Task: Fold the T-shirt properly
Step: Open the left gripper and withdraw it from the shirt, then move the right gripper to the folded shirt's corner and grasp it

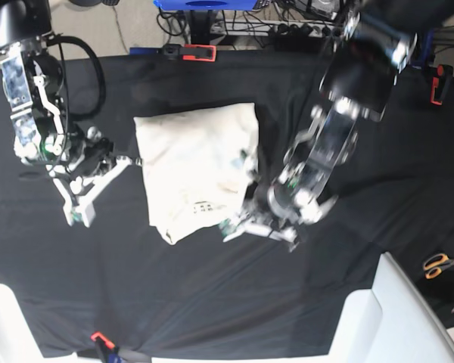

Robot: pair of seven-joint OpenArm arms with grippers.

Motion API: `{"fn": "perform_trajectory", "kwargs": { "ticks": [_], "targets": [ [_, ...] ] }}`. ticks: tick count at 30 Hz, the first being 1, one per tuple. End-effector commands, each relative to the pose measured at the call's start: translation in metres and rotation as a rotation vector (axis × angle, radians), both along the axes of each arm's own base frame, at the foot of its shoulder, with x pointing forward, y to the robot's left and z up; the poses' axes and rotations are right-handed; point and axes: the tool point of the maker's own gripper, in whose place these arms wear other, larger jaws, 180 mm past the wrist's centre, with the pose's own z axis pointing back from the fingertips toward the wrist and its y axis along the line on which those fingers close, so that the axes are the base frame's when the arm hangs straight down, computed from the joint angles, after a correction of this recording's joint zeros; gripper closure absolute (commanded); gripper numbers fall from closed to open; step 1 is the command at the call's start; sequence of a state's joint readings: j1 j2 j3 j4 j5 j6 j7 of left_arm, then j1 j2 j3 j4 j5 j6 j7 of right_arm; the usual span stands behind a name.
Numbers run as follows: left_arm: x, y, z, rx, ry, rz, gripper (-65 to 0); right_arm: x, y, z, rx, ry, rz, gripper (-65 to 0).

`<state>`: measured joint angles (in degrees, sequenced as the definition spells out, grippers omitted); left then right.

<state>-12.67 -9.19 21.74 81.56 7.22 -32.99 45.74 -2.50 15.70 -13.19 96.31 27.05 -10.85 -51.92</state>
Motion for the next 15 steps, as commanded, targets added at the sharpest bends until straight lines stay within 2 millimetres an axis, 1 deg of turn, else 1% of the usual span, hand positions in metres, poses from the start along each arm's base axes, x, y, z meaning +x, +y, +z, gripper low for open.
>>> {"fn": "perform_trajectory", "kwargs": {
  "ticks": [1,3,5,8,9,11,13,15],
  "targets": [
    [0.008,0.018,0.012,-0.004,-0.042,0.046,0.0,0.020,0.000,0.017,0.001,-0.083,0.021,-0.2],
    [-0.007,0.053,0.006,-0.011,-0.029,0.146,0.0,0.035,0.003,0.024,-0.001,-0.131,0.072,-0.2],
    [-0.020,0.097,0.002,0.006,-0.017,0.255,0.0,0.049,0.006,0.027,-0.004,-0.151,0.116,-0.2],
    [-0.047,0.148,-0.008,0.055,0.015,0.358,0.0,0.070,0.004,0.031,-0.007,-0.183,0.129,-0.6],
    [-0.057,0.160,-0.011,0.071,0.029,0.380,0.0,0.077,0.005,0.032,-0.004,-0.196,0.133,-0.8],
    [-0.075,0.178,-0.017,0.093,0.053,0.418,0.0,0.090,0.012,0.033,0.013,-0.208,0.148,-0.8],
    [-0.091,0.192,-0.022,0.106,0.075,0.453,0.0,0.100,0.020,0.027,0.032,-0.191,0.164,-0.9],
    [-0.103,0.206,-0.023,0.108,0.087,0.502,0.0,0.109,0.033,0.020,0.062,-0.164,0.183,-1.1]
  ]
}}
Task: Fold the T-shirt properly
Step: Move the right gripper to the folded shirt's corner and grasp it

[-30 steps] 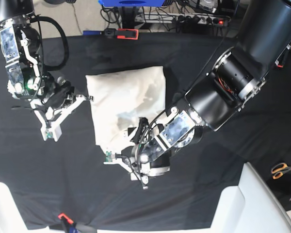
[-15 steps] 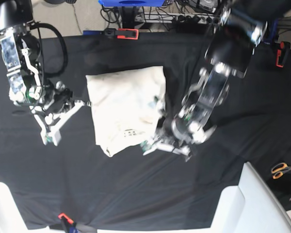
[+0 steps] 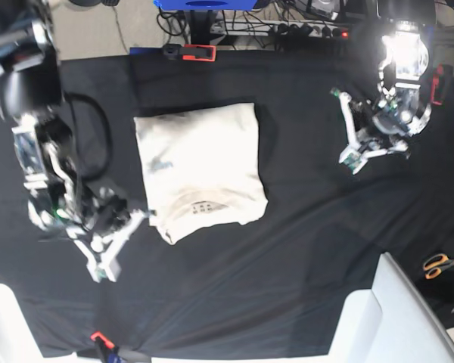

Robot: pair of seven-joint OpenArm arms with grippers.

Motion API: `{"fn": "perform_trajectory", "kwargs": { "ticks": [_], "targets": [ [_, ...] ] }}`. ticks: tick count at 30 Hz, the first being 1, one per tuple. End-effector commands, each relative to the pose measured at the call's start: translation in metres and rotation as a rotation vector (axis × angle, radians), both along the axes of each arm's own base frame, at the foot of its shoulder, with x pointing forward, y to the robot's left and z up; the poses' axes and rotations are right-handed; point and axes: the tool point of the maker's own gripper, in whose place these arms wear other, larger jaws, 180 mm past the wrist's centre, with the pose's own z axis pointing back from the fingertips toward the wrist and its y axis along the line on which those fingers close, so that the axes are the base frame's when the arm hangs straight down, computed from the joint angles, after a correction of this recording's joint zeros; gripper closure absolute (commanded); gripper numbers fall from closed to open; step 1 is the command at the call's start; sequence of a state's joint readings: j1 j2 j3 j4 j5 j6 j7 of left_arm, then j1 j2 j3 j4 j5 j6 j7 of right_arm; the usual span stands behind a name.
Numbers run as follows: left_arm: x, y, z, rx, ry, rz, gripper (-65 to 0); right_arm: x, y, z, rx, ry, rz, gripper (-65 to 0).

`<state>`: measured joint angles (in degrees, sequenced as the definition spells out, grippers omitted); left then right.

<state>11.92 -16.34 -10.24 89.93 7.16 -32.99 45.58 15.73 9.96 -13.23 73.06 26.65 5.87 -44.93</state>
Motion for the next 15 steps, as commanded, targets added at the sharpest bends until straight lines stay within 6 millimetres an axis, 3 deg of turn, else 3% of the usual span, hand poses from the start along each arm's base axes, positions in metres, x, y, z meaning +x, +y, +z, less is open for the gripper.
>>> {"fn": "perform_trajectory", "kwargs": {
  "ticks": [1,10,15],
  "targets": [
    [0.007,0.012,0.011,0.018,-0.039,0.017,0.0,0.018,0.006,0.016,0.023,-0.052,0.015,-1.7],
    [-0.013,0.033,0.008,0.031,-0.016,0.084,0.0,0.023,0.072,0.007,-0.019,-0.044,0.210,-25.1],
    [-0.017,0.032,0.006,0.030,-0.008,0.080,0.0,0.015,0.097,0.007,-0.071,-0.061,0.330,-27.8]
  ]
}}
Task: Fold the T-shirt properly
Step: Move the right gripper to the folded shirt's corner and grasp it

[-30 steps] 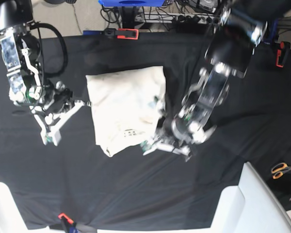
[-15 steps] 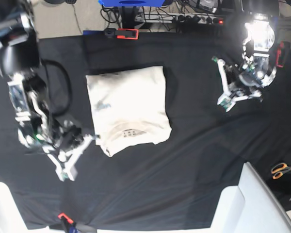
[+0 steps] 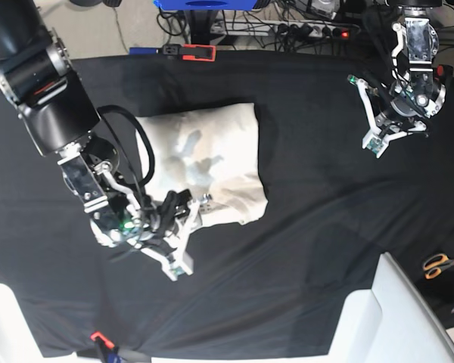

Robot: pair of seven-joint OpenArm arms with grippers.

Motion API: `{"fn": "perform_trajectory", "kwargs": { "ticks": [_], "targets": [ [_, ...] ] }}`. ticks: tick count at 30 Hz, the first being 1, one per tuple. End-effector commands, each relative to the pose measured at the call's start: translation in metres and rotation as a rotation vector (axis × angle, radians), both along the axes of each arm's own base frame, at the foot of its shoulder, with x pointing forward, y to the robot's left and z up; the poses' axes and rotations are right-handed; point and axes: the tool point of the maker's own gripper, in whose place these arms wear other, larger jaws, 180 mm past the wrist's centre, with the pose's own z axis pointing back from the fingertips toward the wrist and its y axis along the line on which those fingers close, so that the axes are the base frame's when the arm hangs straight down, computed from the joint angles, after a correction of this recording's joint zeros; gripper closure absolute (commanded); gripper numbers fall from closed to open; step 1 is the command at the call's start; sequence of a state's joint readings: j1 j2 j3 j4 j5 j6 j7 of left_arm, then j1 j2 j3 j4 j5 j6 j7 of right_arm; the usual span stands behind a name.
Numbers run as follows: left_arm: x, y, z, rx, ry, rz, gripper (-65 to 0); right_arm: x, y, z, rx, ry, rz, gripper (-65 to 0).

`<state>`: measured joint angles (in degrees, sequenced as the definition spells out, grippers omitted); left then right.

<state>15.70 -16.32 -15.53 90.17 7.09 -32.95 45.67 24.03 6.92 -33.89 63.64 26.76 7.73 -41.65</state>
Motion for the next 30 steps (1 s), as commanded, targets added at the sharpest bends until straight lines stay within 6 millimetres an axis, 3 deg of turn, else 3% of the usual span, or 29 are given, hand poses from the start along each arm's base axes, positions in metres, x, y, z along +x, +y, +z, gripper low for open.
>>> {"fn": "perform_trajectory", "kwargs": {
  "ticks": [1,9,13,16,24,30],
  "targets": [
    [0.012,0.004,0.010,0.010,-0.042,-0.006,0.0,0.019,0.012,0.026,0.020,-0.074,0.032,-27.9],
    [0.012,-0.001,0.009,-0.002,-0.042,-0.006,0.0,0.010,0.061,0.046,-0.048,-0.159,0.252,-28.4],
    [0.009,-0.005,0.006,-0.011,-0.037,-0.002,0.0,0.007,0.084,0.039,-0.073,-0.144,0.306,-28.5],
    [0.009,-0.006,0.006,-0.013,-0.036,-0.004,0.0,0.016,0.095,0.036,-0.068,-0.140,0.297,-28.5],
    [0.009,-0.006,0.005,-0.014,-0.036,-0.003,0.0,0.046,0.094,0.025,-0.068,-0.156,0.233,-28.5],
    [0.009,-0.006,0.004,-0.015,-0.033,-0.001,0.0,0.040,0.095,0.013,-0.057,-0.137,0.223,-28.5]
  ]
}}
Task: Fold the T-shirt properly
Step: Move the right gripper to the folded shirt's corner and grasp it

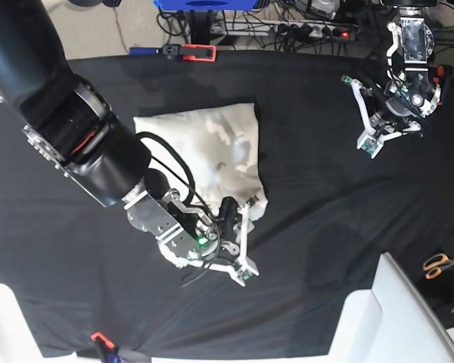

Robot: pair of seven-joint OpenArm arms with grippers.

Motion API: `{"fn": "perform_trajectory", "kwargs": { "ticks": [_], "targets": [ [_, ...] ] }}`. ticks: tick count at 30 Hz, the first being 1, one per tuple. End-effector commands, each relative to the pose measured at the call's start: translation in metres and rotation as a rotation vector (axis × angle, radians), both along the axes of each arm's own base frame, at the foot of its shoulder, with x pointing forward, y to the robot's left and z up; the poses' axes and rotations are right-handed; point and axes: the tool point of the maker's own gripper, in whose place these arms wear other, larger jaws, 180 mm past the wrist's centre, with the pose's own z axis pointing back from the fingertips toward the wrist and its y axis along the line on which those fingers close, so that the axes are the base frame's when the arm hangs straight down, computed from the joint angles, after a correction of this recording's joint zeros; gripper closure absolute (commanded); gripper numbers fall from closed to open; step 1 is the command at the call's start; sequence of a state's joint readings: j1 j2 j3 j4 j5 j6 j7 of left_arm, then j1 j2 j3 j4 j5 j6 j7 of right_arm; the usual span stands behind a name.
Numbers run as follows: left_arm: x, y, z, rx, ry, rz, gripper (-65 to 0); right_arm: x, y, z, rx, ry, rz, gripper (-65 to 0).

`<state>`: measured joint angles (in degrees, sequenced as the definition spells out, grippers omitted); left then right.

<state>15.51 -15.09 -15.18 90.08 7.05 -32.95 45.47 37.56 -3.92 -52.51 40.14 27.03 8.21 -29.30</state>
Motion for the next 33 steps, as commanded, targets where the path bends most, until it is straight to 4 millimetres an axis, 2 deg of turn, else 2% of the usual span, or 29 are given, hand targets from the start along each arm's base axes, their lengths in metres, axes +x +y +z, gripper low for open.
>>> {"fn": "perform_trajectory", "kwargs": {
  "ticks": [1,5,22,29,31,33],
  "targets": [
    [0.009,0.005,0.008,0.010,-0.032,-0.001,0.0,0.013,0.016,0.022,0.045,-0.047,0.013,-28.5],
    [0.010,0.005,0.009,0.010,-0.035,-0.001,0.0,0.008,0.025,0.022,0.060,-0.039,0.022,-28.5],
    [0.010,0.005,0.008,0.009,-0.033,0.000,0.0,-0.009,0.025,0.005,0.066,0.001,0.015,-28.1],
    [0.010,0.005,0.008,0.009,-0.033,0.000,0.0,-0.010,0.030,0.005,0.095,-0.015,0.015,-27.5],
    [0.010,0.005,0.008,0.009,-0.033,0.000,0.0,-0.010,0.029,0.004,0.094,-0.013,0.011,-21.5],
    [0.010,0.005,0.008,0.009,-0.033,0.000,0.0,-0.010,0.029,0.004,0.094,-0.013,0.011,-10.5]
  ]
}}
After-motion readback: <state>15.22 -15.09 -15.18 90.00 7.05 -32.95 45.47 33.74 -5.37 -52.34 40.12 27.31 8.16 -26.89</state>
